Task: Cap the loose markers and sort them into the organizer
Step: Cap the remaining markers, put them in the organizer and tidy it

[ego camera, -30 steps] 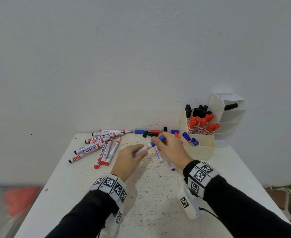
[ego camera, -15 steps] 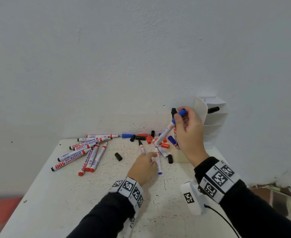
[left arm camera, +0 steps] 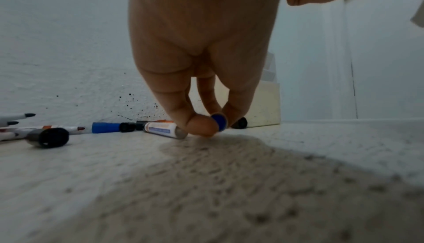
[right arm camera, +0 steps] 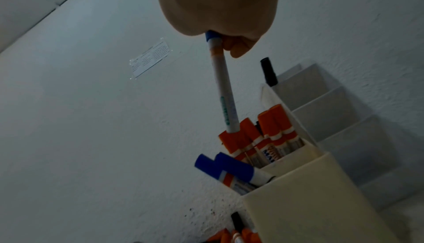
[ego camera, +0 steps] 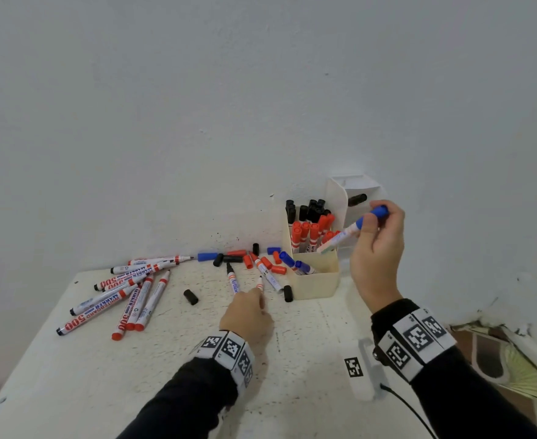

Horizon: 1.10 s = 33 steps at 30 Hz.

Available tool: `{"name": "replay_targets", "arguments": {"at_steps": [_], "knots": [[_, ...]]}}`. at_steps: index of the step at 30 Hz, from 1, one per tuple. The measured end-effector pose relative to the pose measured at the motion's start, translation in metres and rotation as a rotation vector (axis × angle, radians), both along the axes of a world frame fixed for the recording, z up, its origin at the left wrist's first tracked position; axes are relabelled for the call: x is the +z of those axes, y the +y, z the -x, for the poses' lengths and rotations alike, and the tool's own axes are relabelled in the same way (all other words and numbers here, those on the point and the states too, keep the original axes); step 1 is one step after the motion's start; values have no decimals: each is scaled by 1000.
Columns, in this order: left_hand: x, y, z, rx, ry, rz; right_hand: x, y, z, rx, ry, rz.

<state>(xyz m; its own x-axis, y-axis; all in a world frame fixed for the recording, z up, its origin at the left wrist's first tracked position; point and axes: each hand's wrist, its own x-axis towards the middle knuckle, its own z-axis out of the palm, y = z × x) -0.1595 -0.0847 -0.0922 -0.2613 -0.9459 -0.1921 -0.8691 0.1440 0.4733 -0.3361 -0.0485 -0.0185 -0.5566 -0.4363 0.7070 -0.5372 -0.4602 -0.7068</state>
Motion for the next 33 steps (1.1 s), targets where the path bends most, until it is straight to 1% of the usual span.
{"name": "replay_targets", "arguments": {"at_steps": [5, 9, 16, 22, 26, 33], "knots": [[1, 1, -6, 91, 93, -20, 1, 2, 23, -145, 21, 102], [1, -2, -7, 116, 162, -17, -7, -6, 34, -185, 72, 45], [-1, -3, -12, 127, 187, -6, -30, -30, 39, -157, 196, -158], [-3, -5, -15, 134, 200, 11, -39, -54, 42, -134, 145, -332], [-5, -6, -16, 130, 194, 26, -41, -59, 42, -96, 98, -352], [-7, -9, -16, 136, 194, 22, -36, -56, 39, -85, 175, -401]]}}
